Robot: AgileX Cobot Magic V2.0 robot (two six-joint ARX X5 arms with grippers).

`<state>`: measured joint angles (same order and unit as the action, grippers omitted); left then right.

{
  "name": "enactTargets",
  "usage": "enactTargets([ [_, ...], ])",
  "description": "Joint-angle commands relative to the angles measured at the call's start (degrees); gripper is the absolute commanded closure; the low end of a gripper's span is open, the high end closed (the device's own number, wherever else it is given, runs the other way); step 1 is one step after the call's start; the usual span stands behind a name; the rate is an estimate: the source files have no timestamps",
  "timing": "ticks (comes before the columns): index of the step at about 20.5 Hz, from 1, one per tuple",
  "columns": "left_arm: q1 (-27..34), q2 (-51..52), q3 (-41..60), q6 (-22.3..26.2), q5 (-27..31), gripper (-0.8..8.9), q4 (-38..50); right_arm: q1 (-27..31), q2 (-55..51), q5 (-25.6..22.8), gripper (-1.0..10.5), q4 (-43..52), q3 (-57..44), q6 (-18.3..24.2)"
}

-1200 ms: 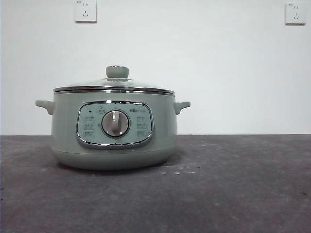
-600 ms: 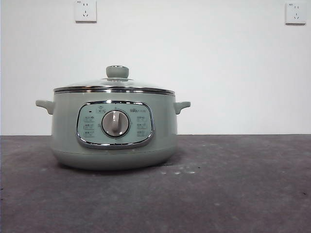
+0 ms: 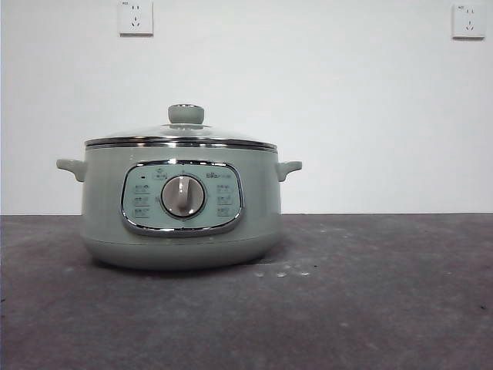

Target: Pick up the potato,open the lid,put the potato in the pot,close the lid

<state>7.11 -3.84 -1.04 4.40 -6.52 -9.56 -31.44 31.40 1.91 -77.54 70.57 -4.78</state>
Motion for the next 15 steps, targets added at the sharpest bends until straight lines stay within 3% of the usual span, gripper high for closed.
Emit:
enactTargets([
  [1, 0.2, -0.2, 0.6, -0.5, 0.2, 8.17, 0.4, 0.0, 0.0, 0.0, 9.5, -1.3, -0.5, -0.6],
  [4, 0.2, -0.3, 0.6, -0.5, 0.2, 8.17, 0.4, 1.5, -0.4, -5.0, 9.5, 4.9, -0.8, 5.3],
  [7, 0.2, -0.3, 0.6, -0.5, 0.2, 8.17, 0.4, 10.2, -3.1, 0.8, 9.5, 20.6, -3.7, 10.0],
  [12, 0.2, -0.3, 0.6, -0.5, 0.2, 8.17, 0.4, 24.5, -10.7, 4.9, 9.5, 45.8, -21.4, 11.5],
  [15, 0.2, -0.3, 0.6, -0.5, 0.2, 8.17, 0.4, 27.7, -15.2, 5.2, 9.5, 56.2, -33.5, 11.5],
])
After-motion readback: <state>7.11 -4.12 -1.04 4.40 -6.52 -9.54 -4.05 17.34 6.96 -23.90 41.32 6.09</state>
